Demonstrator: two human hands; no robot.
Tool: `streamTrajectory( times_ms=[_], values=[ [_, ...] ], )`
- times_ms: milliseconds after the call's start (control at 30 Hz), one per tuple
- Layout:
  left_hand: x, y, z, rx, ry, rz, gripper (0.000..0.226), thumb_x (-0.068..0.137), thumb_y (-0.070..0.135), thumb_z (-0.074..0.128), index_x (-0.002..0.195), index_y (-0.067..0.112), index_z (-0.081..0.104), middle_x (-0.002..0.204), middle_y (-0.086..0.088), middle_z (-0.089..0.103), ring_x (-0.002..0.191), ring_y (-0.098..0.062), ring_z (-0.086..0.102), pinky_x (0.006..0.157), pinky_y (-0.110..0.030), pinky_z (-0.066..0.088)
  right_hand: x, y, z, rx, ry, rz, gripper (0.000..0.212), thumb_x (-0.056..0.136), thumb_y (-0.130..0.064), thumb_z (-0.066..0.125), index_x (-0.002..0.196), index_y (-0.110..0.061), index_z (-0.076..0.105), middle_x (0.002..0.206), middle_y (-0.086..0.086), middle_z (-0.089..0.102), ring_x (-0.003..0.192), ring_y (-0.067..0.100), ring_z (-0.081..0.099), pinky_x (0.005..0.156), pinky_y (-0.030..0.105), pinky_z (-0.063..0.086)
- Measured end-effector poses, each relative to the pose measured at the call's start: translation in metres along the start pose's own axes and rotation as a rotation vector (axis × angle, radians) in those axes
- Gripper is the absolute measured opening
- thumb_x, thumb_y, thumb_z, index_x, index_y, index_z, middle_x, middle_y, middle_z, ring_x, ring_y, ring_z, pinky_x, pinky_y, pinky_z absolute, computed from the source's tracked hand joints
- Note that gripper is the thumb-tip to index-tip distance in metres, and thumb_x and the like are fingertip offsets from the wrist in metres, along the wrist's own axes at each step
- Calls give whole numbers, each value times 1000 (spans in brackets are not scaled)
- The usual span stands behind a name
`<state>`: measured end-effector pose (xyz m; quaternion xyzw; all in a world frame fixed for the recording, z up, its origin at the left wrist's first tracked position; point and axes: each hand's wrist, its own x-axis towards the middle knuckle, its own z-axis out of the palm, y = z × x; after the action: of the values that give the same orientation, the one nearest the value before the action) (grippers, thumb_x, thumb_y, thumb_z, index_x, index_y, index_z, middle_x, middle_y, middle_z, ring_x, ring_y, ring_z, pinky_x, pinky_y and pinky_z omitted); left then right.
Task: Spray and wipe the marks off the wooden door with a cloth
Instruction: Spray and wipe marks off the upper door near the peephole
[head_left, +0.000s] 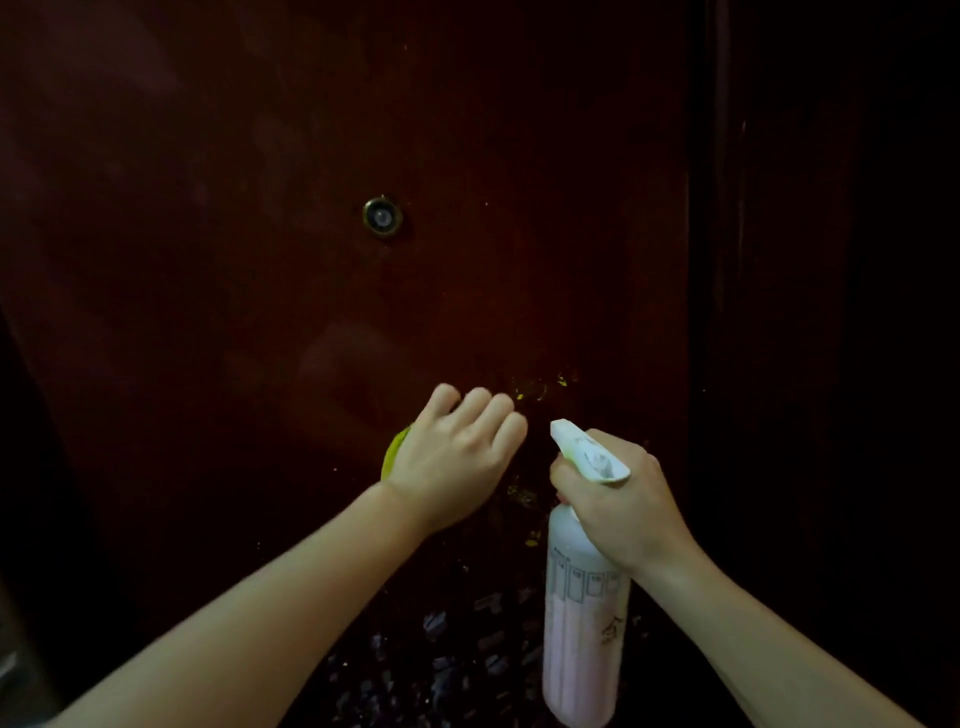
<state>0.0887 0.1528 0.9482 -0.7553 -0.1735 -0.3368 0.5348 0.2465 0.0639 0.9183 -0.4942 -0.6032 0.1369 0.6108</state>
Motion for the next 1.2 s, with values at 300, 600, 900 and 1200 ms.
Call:
streamTrajectory(
  times_ms=[300, 600, 900, 1200],
  values=[
    [66, -37, -9, 31, 124, -231, 15, 96, 17, 52, 82, 11, 54, 78, -3, 56, 68, -22, 53, 68, -39, 36, 6, 2, -18, 70, 38, -6, 29, 83, -12, 65, 71, 9, 49, 55, 0, 42, 51, 10, 37, 46, 20, 32],
    [24, 17, 4, -47, -48, 88, 10, 90, 10, 54, 80, 14, 55, 75, -1, 53, 65, -21, 49, 64, -36, 35, 6, 11, -27, 34, 65, 4, 26, 82, -9, 60, 68, 9, 48, 63, 25, 52, 55, 21, 43, 52, 39, 37],
    [50, -36, -17, -76, 94, -179, 19, 96, 17, 52, 79, 11, 54, 76, -3, 55, 65, -19, 51, 67, -37, 33, 11, -1, -26, 90, 5, -60, 27, 84, -10, 62, 68, 7, 48, 55, 4, 44, 52, 16, 39, 49, 31, 33],
    [80, -36, -7, 1, 180, -275, 16, 94, 16, 54, 80, 9, 55, 75, -3, 55, 65, -20, 50, 67, -34, 30, 10, 3, -21, 80, -58, -53, 27, 80, -19, 62, 67, 1, 50, 55, 3, 44, 52, 13, 41, 49, 30, 35]
  ],
)
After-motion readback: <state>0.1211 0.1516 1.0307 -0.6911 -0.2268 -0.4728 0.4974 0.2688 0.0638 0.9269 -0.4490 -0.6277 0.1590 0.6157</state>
